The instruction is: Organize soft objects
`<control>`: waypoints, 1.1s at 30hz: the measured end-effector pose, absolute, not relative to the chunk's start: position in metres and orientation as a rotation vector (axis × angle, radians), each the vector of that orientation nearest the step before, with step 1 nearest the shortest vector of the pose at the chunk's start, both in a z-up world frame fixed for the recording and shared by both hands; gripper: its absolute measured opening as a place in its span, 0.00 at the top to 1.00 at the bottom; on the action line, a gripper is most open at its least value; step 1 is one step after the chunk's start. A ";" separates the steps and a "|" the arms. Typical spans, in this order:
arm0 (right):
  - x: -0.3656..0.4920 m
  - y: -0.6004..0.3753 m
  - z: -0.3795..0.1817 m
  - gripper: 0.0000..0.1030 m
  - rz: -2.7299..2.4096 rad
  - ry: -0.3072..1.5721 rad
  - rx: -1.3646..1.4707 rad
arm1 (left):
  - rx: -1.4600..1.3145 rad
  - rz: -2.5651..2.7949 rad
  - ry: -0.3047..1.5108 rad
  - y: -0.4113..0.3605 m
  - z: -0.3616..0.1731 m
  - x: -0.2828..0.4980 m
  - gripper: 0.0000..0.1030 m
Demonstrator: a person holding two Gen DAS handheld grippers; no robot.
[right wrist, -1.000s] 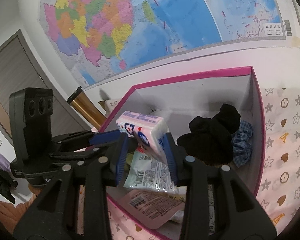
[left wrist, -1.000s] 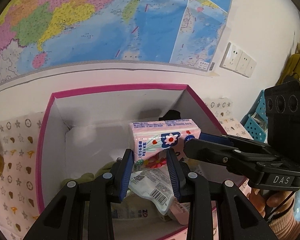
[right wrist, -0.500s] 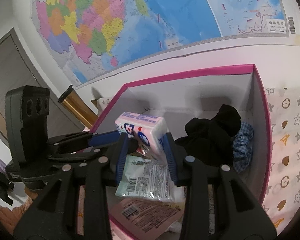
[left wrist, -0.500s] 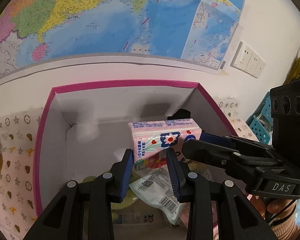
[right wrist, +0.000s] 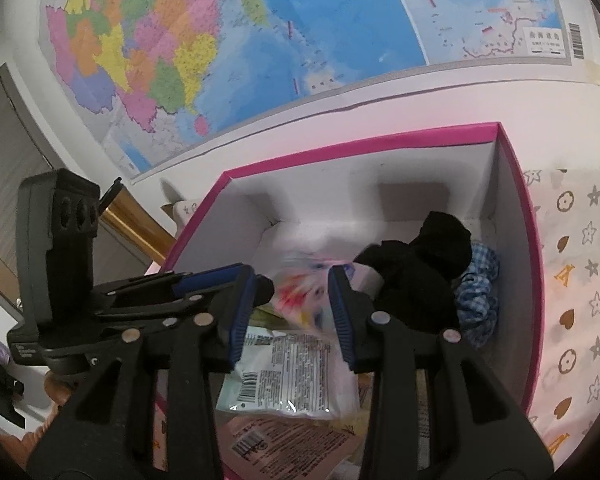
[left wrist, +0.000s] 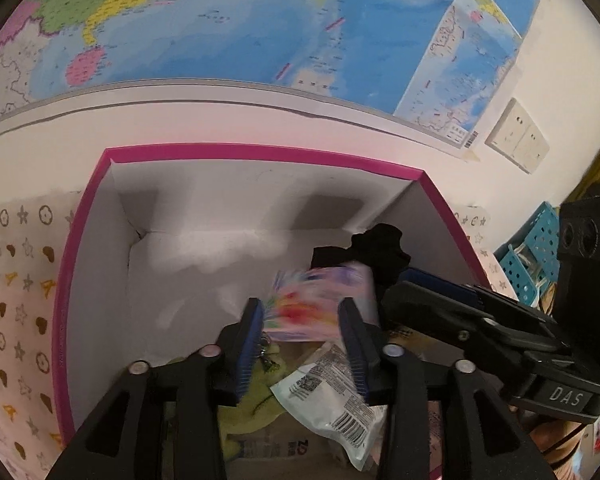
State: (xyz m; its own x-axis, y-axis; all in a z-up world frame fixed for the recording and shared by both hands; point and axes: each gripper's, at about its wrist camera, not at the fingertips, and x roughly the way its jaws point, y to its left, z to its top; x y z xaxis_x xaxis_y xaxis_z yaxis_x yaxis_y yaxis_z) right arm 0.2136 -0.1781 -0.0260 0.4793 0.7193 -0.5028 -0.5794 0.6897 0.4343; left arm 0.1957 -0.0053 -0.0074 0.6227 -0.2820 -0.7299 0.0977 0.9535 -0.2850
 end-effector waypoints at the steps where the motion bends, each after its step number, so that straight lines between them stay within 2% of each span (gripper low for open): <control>1: 0.212 -0.179 -0.026 0.60 0.795 0.713 0.215 | -0.226 -0.214 0.865 -0.004 -0.007 0.194 0.48; 5: 0.202 -0.184 -0.026 0.51 0.795 0.692 0.201 | -0.206 -0.205 0.816 -0.002 -0.004 0.179 0.41; 9: 0.188 -0.188 -0.026 0.49 0.804 0.675 0.170 | -0.169 -0.198 0.749 -0.004 0.004 0.158 0.26; 11: 0.179 -0.187 -0.026 0.43 0.807 0.659 0.141 | -0.140 -0.185 0.704 -0.005 0.009 0.143 0.18; 14: 0.162 -0.188 -0.024 0.36 0.802 0.618 0.097 | -0.104 -0.165 0.652 -0.006 0.016 0.123 0.15; 18: 0.136 -0.195 -0.023 0.22 0.764 0.545 0.044 | -0.087 -0.116 0.585 -0.007 0.022 0.094 0.00; 25: 0.094 -0.210 -0.029 0.01 0.683 0.453 -0.027 | -0.074 0.005 0.511 -0.006 0.026 0.048 0.00; 33: 0.056 -0.212 -0.046 0.01 0.638 0.449 -0.072 | -0.094 0.037 0.565 -0.004 0.009 0.019 0.00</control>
